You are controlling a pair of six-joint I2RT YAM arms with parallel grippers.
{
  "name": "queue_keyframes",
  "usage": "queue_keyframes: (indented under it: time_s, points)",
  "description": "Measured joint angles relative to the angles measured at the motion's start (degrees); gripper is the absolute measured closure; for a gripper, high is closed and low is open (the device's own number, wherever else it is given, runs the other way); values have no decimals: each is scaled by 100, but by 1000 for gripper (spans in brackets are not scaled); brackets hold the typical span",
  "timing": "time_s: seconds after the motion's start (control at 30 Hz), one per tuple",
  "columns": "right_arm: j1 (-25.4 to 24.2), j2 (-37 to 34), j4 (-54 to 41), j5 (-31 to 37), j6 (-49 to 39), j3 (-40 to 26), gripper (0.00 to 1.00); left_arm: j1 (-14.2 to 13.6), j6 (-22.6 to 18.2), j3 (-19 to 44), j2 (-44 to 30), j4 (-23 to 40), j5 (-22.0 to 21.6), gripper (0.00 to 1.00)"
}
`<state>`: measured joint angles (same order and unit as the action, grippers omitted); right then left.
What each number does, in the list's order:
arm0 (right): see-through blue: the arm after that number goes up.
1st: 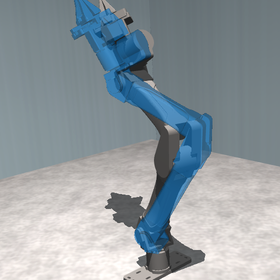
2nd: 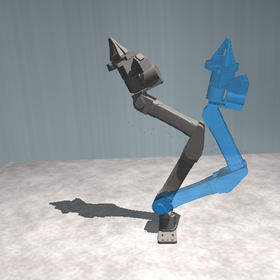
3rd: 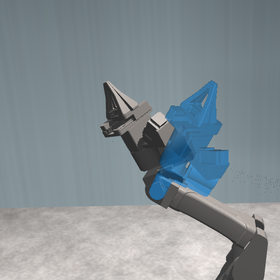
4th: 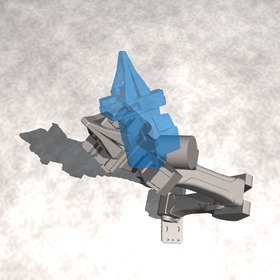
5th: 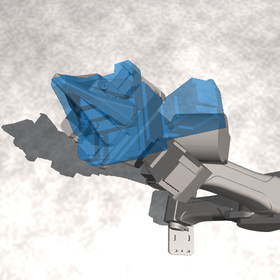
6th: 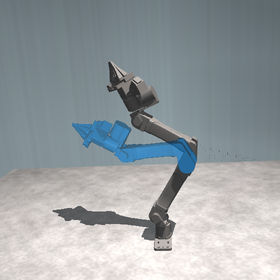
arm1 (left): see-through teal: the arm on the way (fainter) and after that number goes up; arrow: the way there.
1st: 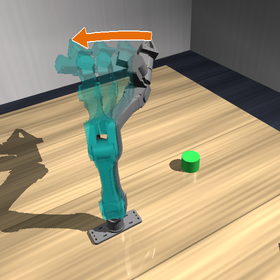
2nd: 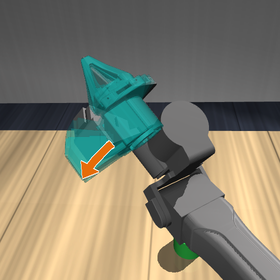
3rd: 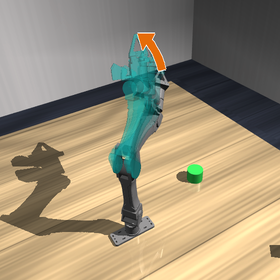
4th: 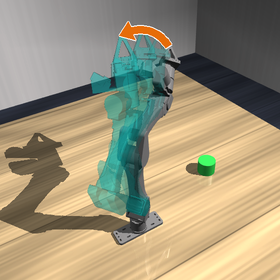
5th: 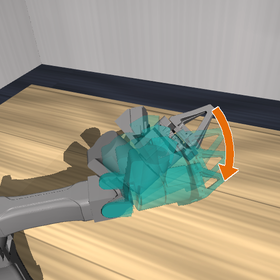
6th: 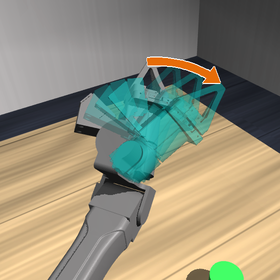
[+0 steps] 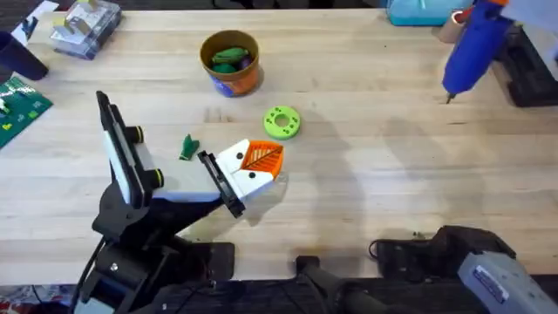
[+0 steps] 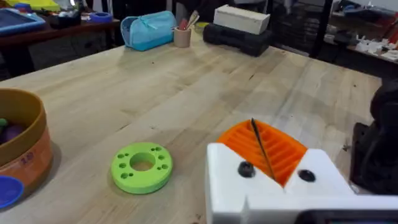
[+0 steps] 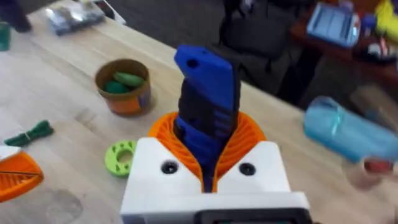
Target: Pick up the gripper from the table and insert it into the empty holder that is missing its gripper. Then pick up a screw, insert it into the mounting hole, and use the screwdriver to tighten it. Finally, clean up the table by picking up the vegetable and placing it into the bucket.
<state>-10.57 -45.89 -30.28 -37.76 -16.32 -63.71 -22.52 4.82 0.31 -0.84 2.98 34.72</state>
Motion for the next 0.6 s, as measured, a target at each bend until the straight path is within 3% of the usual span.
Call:
queue_keyframes:
  time_s: [0.17, 0.3, 0.43, 0.6]
  points:
    - [73, 780, 729, -597, 100, 834, 947, 0, 0, -2, 0, 0, 0, 985]
    - [390, 889, 2151, -822, 693, 1702, 948, 0, 0, -2, 0, 0, 0, 985]
    - [1051, 796, 3500, -839, 1157, 2339, 947, 0, 0, -2, 0, 2, 0, 985]
    - [2208, 482, 4431, -554, 1521, 2574, 946, 0, 0, 0, 0, 0, 0, 985]
